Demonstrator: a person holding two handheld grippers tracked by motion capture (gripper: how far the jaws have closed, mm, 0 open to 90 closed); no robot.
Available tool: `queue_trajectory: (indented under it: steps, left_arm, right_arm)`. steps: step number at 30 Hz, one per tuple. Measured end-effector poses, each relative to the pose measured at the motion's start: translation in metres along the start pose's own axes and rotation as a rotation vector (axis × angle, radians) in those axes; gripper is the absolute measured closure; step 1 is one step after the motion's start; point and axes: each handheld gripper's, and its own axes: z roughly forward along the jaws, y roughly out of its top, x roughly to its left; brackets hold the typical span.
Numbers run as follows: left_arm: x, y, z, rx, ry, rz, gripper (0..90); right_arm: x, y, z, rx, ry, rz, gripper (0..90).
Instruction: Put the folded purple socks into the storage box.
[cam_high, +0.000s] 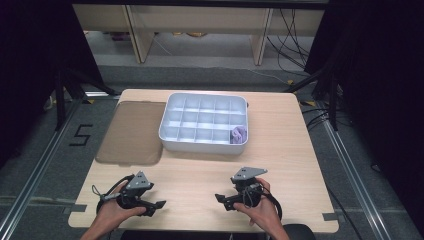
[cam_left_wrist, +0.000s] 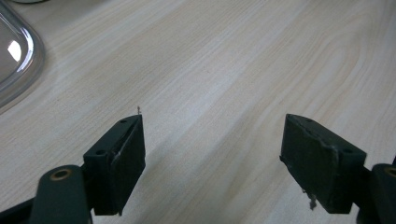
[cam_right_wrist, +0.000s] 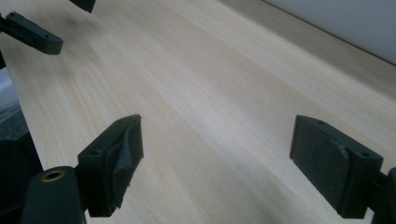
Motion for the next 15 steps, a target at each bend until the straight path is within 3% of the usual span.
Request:
queue_trajectory:
  steps: [1, 8, 9, 15]
  left_arm:
    - [-0.001, 0.000, 0.000, -0.005, -0.002, -0.019, 21.6]
    - [-0.001, 0.000, 0.000, 0.010, -0.005, 0.001, 21.6]
    - [0.000, 0.000, -0.001, 0.014, -0.006, 0.020, 21.6]
    - [0.000, 0.000, 0.000, 0.007, -0.004, 0.009, 21.6]
  right_arm:
    - [0.000, -0.002, 0.001, -0.001, 0.000, -0.008, 18.8]
    - [0.002, -0.010, -0.002, 0.011, -0.009, -0.008, 18.8]
    - [0.002, -0.011, -0.002, 0.007, -0.006, -0.016, 18.8]
    - [0.007, -0.014, -0.001, 0.012, -0.001, -0.029, 19.2]
